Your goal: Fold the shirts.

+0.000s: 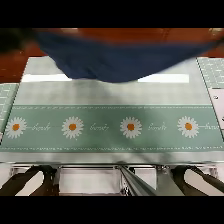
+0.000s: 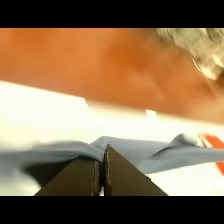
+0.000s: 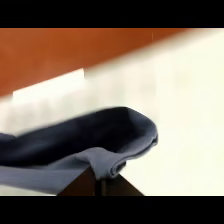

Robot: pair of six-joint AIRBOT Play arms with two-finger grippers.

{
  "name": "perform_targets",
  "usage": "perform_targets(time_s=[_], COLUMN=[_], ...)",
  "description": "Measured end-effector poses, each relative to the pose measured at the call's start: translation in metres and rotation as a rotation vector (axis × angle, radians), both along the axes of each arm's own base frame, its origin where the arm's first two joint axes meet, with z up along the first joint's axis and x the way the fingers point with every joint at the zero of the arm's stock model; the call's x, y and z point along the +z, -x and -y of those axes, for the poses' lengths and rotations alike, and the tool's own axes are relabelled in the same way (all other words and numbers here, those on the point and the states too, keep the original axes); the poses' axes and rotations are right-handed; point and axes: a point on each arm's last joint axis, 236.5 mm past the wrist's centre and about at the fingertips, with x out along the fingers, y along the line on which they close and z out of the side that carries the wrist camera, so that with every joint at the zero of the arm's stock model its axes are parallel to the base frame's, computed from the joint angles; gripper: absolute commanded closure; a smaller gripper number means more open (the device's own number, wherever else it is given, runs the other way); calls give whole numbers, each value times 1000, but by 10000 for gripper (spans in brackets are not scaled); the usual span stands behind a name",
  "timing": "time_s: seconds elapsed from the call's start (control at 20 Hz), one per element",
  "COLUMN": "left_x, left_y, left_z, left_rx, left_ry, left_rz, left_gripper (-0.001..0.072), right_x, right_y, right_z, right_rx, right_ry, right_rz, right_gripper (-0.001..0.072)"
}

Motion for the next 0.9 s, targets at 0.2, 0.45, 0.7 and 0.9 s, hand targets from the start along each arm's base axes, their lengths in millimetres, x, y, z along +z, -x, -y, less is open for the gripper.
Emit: perform_targets(time_s=[0.2,0.45,0.7,0.9], left_x=[136,199,217,176], left_y=[63,167,262,271], left_z=[-43,-58,-58,-57], left_rx=[169,376,522,450], left_ry=[-239,-438,-519,-513], left_rz=[271,418,504,380], left_gripper=[680,679,680,679], right_x=[138,185,188,133], right_y=[85,195,266,273], right_z=[-21,-28,-36,-39], right_rx=[-54,-195,-256,-186], right_ry=[163,319,365,355], right_rz=[308,423,454,249], right_gripper=[692,692,692,692])
